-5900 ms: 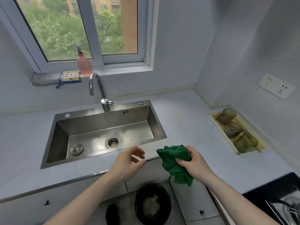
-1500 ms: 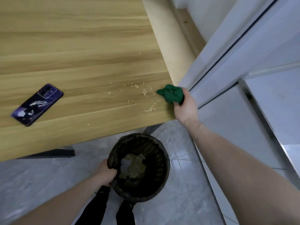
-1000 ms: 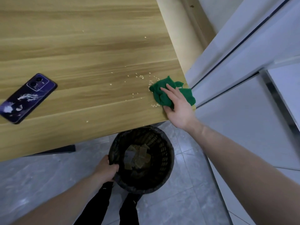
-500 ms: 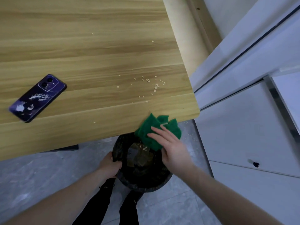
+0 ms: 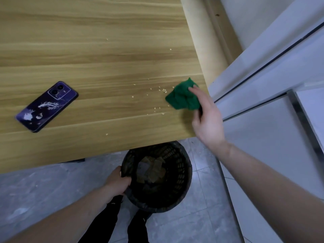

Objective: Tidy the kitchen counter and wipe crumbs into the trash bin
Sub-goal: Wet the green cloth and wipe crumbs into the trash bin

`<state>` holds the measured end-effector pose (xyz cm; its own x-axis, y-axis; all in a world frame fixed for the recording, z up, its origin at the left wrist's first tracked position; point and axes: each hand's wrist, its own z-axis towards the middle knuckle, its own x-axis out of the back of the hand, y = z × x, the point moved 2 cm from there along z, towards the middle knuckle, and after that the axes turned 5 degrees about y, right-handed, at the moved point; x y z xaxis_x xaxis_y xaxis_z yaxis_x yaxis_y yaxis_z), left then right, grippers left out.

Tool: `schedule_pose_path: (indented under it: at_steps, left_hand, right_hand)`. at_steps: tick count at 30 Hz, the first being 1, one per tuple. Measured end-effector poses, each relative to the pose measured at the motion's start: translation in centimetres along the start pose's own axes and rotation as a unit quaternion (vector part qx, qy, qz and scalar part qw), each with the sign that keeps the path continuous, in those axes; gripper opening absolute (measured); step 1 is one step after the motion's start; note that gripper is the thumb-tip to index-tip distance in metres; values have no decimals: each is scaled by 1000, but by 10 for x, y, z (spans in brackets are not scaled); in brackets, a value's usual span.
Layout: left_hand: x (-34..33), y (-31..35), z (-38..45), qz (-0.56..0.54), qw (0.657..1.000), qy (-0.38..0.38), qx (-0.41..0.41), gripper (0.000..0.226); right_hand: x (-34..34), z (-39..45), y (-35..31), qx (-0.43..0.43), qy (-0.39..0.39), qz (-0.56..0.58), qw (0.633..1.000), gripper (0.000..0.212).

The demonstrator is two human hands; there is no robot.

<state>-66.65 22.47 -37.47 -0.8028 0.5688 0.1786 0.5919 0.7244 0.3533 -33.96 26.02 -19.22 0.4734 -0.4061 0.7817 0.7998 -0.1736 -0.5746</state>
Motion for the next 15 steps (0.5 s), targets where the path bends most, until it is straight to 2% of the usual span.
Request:
schedule_pose_path:
  at_steps: [3, 7, 9, 15]
  left_hand:
    - [1, 0, 2, -6, 1000, -3, 4, 42]
    - [2, -1, 5, -8, 1000, -8, 3, 39]
    - [3, -1, 6, -10, 1000, -8, 2, 39]
    - [6, -2, 4, -6, 1000, -10, 3, 36]
  right_hand:
    - [-15, 46, 13, -45, -21, -37, 998, 75]
    - [-51, 68, 18, -117, -128, -41, 984, 66]
    - [-65, 63, 16, -140, -155, -34, 977, 65]
    - [-59, 35, 14, -108, -153, -33, 982, 64]
